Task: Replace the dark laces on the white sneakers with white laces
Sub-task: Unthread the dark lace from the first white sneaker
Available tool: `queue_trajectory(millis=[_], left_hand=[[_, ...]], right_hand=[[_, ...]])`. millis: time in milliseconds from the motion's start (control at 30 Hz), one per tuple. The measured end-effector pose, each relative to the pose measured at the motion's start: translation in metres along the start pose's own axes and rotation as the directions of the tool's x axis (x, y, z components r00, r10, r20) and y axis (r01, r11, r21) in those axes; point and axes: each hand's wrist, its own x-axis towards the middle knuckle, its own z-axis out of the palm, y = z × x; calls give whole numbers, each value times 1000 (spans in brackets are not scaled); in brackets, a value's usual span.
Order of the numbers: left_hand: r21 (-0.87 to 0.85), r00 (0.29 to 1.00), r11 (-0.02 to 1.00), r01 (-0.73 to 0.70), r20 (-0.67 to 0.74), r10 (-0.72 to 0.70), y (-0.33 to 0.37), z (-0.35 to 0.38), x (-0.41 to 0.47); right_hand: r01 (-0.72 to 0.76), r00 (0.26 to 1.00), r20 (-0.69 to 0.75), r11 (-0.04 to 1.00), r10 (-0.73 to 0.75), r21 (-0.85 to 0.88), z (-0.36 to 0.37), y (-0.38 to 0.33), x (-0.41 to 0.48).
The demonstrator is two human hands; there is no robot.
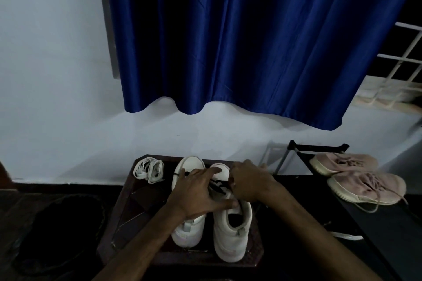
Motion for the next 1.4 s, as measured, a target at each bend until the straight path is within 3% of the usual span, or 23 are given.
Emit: queue_trajectory(millis=[67,200,367,467,500,533,567,633,700,767,833,900,1033,1300,1400], left_hand=[[10,1000,1000,8,0,-8,-1,1,2],[40,998,998,50,34,-52,2,-1,3],[71,996,995,64,65,-68,3,-1,3],[78,995,995,57,76,-63,1,-2,3],[82,995,995,54,78,-60,0,-2,3],[85,995,995,53,82,-60,0,-2,4],[85,994,995,54,89,-62,0,-1,4],[80,994,995,52,92,-60,-1,0,3],[71,994,996,57,86,-63,0,0,4],[69,995,996,62,79,-68,0,0,5],[65,995,996,64,69,-68,1,0,4],[63,996,996,63,58,-67,1,0,4],[64,997,996,61,52,-64,1,0,3],[92,998,994,62,14,-64,2,1,3],[86,998,994,63,18,-65,0,1,3]], right_hand=[[33,999,30,998,-34,49,1,-3,-3],[58,995,-98,950,-29,306,11,15,-1],[74,978,-188,703,86,707,7,33,-10],[51,944,-191,453,269,890,-4,59,-14],[47,921,-211,442,328,896,-5,71,-12],[37,900,-246,500,359,865,-4,83,-10],[4,898,-279,628,340,778,-2,89,-7],[-30,943,-267,847,200,531,2,85,-8],[68,974,-225,911,28,408,3,69,-8],[187,977,-166,917,-135,352,0,46,-6],[203,979,-40,936,-200,287,6,29,-1],[110,992,25,961,-121,255,9,19,3],[16,1000,-28,991,-12,135,10,10,6],[-68,964,-190,867,184,494,4,52,2],[-122,891,-265,756,369,643,-10,72,-3]])
